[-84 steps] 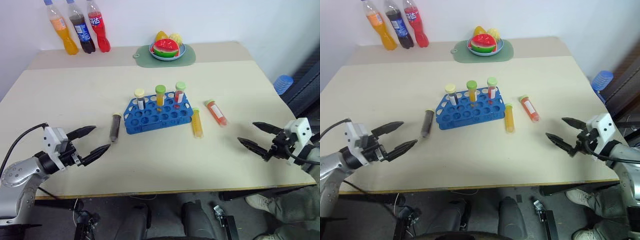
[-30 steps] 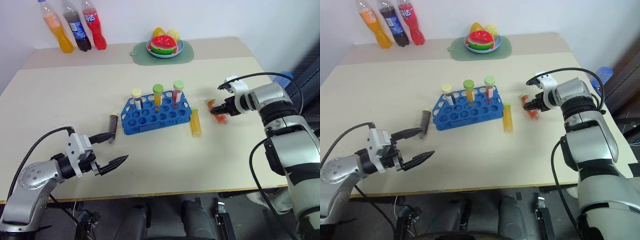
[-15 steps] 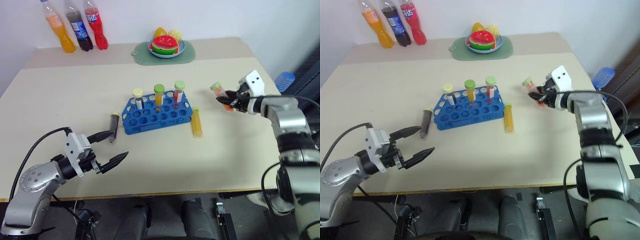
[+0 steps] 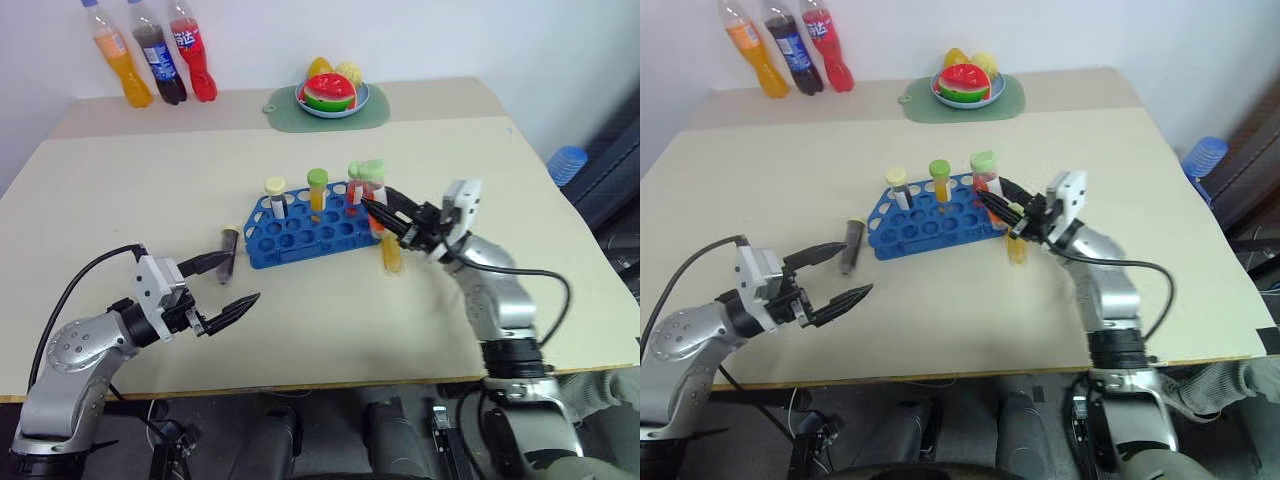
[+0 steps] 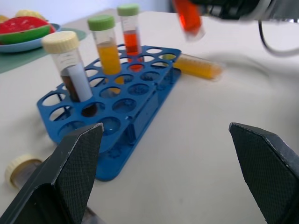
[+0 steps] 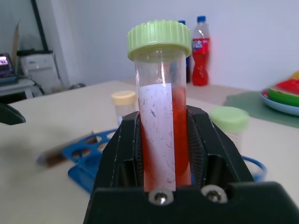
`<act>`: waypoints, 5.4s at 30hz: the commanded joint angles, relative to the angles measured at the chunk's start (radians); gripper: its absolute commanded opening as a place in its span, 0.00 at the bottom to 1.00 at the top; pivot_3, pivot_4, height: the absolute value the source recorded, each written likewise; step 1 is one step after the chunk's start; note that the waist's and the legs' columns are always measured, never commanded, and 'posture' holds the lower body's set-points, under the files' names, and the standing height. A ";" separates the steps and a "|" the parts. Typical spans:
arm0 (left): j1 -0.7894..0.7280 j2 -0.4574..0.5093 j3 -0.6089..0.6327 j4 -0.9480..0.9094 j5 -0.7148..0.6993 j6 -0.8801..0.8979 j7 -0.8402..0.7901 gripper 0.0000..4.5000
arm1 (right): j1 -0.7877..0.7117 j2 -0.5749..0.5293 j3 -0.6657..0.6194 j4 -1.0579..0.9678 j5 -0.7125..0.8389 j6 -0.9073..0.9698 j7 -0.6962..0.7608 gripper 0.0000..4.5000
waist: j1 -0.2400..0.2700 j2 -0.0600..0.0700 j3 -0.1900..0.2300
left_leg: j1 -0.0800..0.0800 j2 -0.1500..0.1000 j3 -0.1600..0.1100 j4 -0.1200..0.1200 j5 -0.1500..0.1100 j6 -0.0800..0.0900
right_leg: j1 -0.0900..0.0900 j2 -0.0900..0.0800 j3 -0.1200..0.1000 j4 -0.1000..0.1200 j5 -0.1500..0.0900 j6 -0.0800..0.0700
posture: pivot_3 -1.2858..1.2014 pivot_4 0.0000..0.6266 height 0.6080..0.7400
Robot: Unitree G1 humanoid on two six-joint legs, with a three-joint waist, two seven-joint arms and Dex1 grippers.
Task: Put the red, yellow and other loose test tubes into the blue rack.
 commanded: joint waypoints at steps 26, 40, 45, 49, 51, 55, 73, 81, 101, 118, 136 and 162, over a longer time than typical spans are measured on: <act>0.026 0.000 0.019 -0.103 -0.024 0.025 0.061 1.00 | -0.162 0.114 -0.001 0.541 -0.135 -0.526 -0.099 0.61 | -0.028 -0.001 -0.001 | 0.001 0.001 -0.002 -0.001 0.001 -0.001 | 0.000 0.003 0.000 0.002 0.000 -0.001 | 0.52 0.24 1.00; -0.029 -0.036 -0.045 -0.047 0.016 -0.002 0.058 1.00 | 0.159 -0.341 0.025 -0.487 0.004 0.521 -0.108 0.94 | -0.003 -0.001 -0.001 | 0.000 0.000 -0.003 0.000 -0.001 0.001 | 0.000 0.002 0.000 0.001 0.000 -0.001 | 0.52 0.24 1.00; -0.063 -0.039 -0.066 -0.023 0.024 0.000 0.043 1.00 | -0.016 -0.401 -0.003 -0.458 0.099 1.094 -0.233 0.94 | -0.003 -0.001 -0.001 | 0.001 0.001 -0.002 0.000 -0.001 0.001 | 0.000 0.002 -0.001 0.001 0.000 -0.003 | 0.52 0.24 1.00; -0.068 -0.024 -0.081 -0.026 0.010 0.004 -0.002 1.00 | -0.168 -0.366 -0.017 -0.326 0.107 1.284 -0.286 0.94 | 0.006 -0.002 -0.001 | -0.001 0.001 -0.002 -0.001 -0.001 0.002 | 0.000 0.002 -0.001 0.000 0.001 -0.003 | 0.52 0.24 1.00; -0.064 -0.011 -0.085 -0.029 -0.011 0.005 -0.046 1.00 | -0.240 -0.359 0.008 -0.250 0.099 1.354 -0.295 0.94 | 0.006 -0.002 -0.001 | -0.001 0.001 -0.002 0.000 -0.001 0.002 | 0.000 0.001 -0.002 -0.001 0.001 -0.003 | 0.52 0.24 1.00; -0.074 0.016 -0.088 -0.017 -0.042 0.007 -0.132 1.00 | -0.331 -0.348 0.077 -0.097 0.062 1.365 -0.293 0.94 | 0.003 -0.002 -0.001 | -0.002 0.001 0.000 0.000 -0.001 0.003 | 0.000 0.000 -0.002 -0.002 0.001 -0.003 | 0.52 0.24 1.00; -0.098 0.030 -0.073 0.031 -0.066 0.006 -0.197 1.00 | -0.435 -0.354 0.364 0.239 -0.188 1.052 -0.134 0.23 | -0.024 -0.009 -0.006 | 0.000 0.001 0.000 0.000 -0.001 0.003 | 0.000 0.002 -0.002 0.000 0.001 -0.002 | 0.52 0.24 1.00; -0.096 0.017 -0.079 0.053 -0.056 -0.018 -0.195 1.00 | -0.188 -0.622 0.407 0.120 -0.370 0.478 -0.038 0.19 | 0.024 -0.010 -0.007 | -0.001 -0.001 0.001 0.002 -0.003 0.005 | 0.003 -0.001 -0.004 -0.002 0.001 -0.002 | 0.52 0.24 1.00; -0.165 -0.027 -0.060 0.136 -0.042 -0.061 -0.164 1.00 | -0.038 -0.151 0.122 -0.351 0.217 0.326 0.121 0.19 | 0.006 -0.007 -0.004 | 0.000 0.002 -0.005 0.009 -0.005 0.008 | 0.007 0.001 -0.007 -0.002 0.001 -0.002 | 0.52 0.24 1.00; -0.050 -0.069 -0.008 0.023 -0.093 -0.043 -0.064 1.00 | -0.166 0.224 0.109 0.367 -0.201 -0.370 -0.321 0.19 | -0.005 -0.006 -0.004 | 0.000 0.000 -0.004 0.000 0.001 -0.002 | 0.000 0.001 -0.005 0.001 0.001 -0.002 | 0.52 0.24 1.00; -0.040 -0.084 0.021 -0.005 -0.119 0.022 0.079 1.00 | -0.113 0.208 0.137 0.406 -0.254 -0.527 -0.312 0.97 | -0.022 -0.006 -0.005 | 0.001 0.000 -0.005 -0.002 0.002 -0.003 | 0.000 0.003 -0.005 0.002 0.001 -0.003 | 0.52 0.24 1.00; -0.960 -0.022 0.131 0.547 -0.625 1.445 1.303 1.00 | 0.217 -0.450 0.073 -0.345 0.044 0.063 0.269 0.97 | -0.002 -0.010 -0.005 | 0.001 -0.001 -0.005 0.001 0.003 -0.006 | 0.000 0.004 -0.006 0.002 0.001 -0.003 | 0.52 0.24 1.00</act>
